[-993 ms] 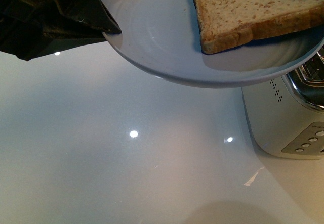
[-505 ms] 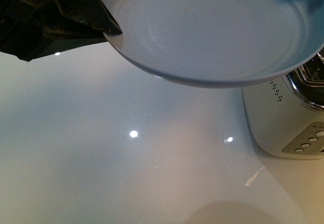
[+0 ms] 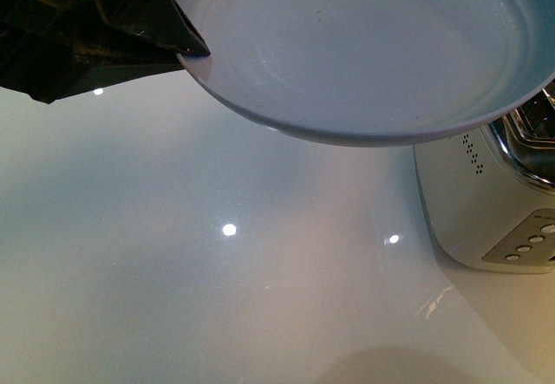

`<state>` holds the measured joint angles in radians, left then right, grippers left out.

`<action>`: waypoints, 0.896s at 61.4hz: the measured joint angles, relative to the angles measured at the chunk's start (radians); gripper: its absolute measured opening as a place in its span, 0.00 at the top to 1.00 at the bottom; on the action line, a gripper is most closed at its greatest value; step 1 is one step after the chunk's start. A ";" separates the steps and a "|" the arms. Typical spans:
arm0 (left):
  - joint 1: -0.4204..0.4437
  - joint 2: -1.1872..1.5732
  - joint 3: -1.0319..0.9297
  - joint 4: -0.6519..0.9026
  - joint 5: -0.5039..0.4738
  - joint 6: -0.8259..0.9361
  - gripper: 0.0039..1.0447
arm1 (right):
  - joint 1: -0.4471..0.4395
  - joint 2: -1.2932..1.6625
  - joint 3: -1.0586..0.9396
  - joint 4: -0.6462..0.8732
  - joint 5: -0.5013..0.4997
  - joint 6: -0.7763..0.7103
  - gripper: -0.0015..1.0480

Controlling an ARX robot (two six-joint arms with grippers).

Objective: Left arm holds plate, right arm toasts bread

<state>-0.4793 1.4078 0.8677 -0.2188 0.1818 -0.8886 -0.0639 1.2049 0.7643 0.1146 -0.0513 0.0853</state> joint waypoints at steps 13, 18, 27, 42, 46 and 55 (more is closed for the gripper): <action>0.002 0.000 -0.003 0.003 0.003 0.000 0.97 | 0.025 0.073 -0.054 0.042 0.012 -0.056 0.97; 0.003 0.000 -0.003 0.003 0.004 0.000 0.97 | 0.032 0.090 -0.061 0.046 0.014 -0.060 0.97; 0.004 0.000 -0.003 0.003 0.005 0.000 0.97 | 0.041 0.117 -0.069 0.064 0.029 -0.078 0.97; 0.005 -0.001 -0.005 0.003 0.009 0.000 0.97 | 0.057 0.184 -0.069 0.080 0.037 -0.102 0.97; 0.005 -0.001 -0.005 0.003 0.009 0.000 0.97 | 0.063 0.203 -0.069 0.082 0.038 -0.106 0.97; 0.008 -0.002 -0.005 0.003 0.010 0.000 0.97 | 0.077 0.243 -0.069 0.087 0.041 -0.122 0.97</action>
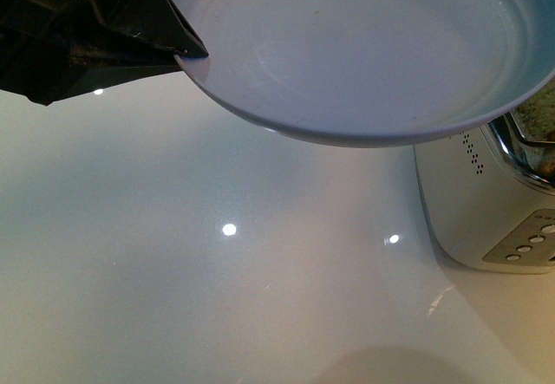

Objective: Left arm holds plate, right arm toasts bread

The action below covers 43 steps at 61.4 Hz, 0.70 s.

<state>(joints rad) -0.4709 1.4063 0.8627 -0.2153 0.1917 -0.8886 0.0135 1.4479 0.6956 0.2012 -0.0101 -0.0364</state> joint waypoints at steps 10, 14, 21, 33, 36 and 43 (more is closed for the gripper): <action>0.002 -0.001 0.000 0.000 0.003 0.000 0.97 | 0.014 0.017 -0.009 0.002 -0.007 -0.007 0.96; 0.003 -0.003 0.000 -0.001 0.003 0.000 0.97 | 0.015 0.021 -0.024 0.008 -0.012 -0.005 0.83; 0.004 -0.004 0.000 -0.001 0.006 0.000 0.97 | 0.015 0.020 -0.065 0.018 -0.007 0.006 0.62; 0.004 -0.004 0.000 -0.001 0.010 0.000 0.97 | -0.002 -0.074 -0.099 0.038 0.022 0.056 0.33; 0.004 -0.004 0.000 -0.001 0.011 0.000 0.97 | -0.009 -0.121 -0.107 0.047 0.045 0.066 0.27; 0.004 -0.004 0.000 0.000 0.014 0.000 0.97 | -0.045 -0.336 -0.157 0.065 0.128 0.097 0.07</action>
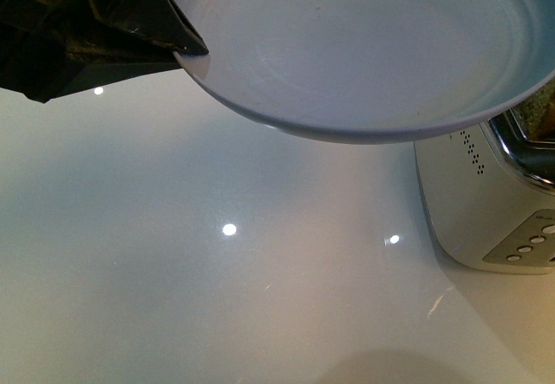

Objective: Left arm holds plate, right arm toasts bread

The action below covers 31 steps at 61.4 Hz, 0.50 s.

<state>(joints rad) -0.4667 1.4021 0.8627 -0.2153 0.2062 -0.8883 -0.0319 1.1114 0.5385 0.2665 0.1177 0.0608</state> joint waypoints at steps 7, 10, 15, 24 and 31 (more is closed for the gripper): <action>0.000 0.000 0.000 0.000 0.000 0.000 0.97 | -0.011 -0.107 -0.021 -0.001 0.018 0.001 0.09; -0.001 0.000 0.000 0.003 0.003 0.000 0.97 | -0.023 -0.112 -0.047 0.075 -0.053 -0.009 0.13; -0.001 0.000 0.000 0.007 0.002 0.000 0.97 | -0.027 -0.119 -0.155 0.299 -0.164 -0.033 0.28; 0.000 0.000 -0.004 0.009 0.000 0.000 0.97 | 0.026 -0.203 -0.267 0.366 -0.124 -0.049 0.54; 0.000 0.000 -0.007 0.010 -0.005 0.000 0.97 | 0.027 -0.263 -0.333 0.366 -0.119 -0.052 0.76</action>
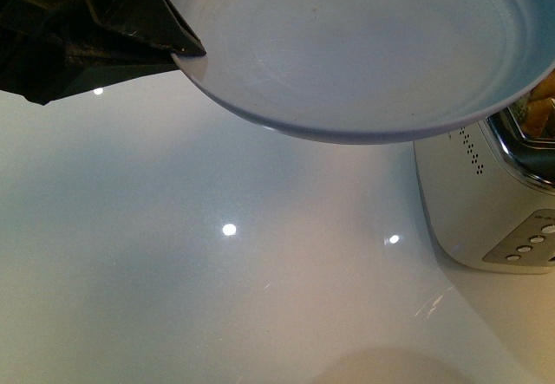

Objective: Left arm holds plate, right arm toasts bread

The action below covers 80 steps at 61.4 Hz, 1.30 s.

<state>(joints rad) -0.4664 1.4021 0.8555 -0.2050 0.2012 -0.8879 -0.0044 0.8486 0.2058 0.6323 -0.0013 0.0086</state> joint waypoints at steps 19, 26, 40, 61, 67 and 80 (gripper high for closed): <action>0.000 0.000 0.000 0.000 -0.002 0.003 0.97 | 0.001 -0.143 -0.093 -0.048 0.001 -0.005 0.98; 0.000 0.000 -0.003 0.000 -0.003 0.003 0.97 | 0.001 -0.201 -0.119 -0.080 0.001 -0.005 0.98; -0.001 0.000 -0.006 0.000 -0.003 0.005 0.97 | 0.001 -0.306 -0.153 -0.150 0.001 -0.005 0.98; -0.001 0.000 -0.007 0.000 -0.007 0.008 0.97 | 0.001 -0.428 -0.188 -0.216 0.002 -0.005 0.98; -0.001 -0.001 -0.007 0.000 -0.007 0.009 0.97 | 0.001 -0.473 -0.188 -0.256 0.002 -0.005 0.98; -0.001 -0.001 -0.007 0.000 -0.006 0.010 0.97 | 0.001 -0.557 -0.188 -0.340 0.002 -0.005 0.98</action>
<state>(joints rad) -0.4675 1.4010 0.8482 -0.2050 0.1947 -0.8783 -0.0036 0.2920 0.0177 0.2928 0.0002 0.0032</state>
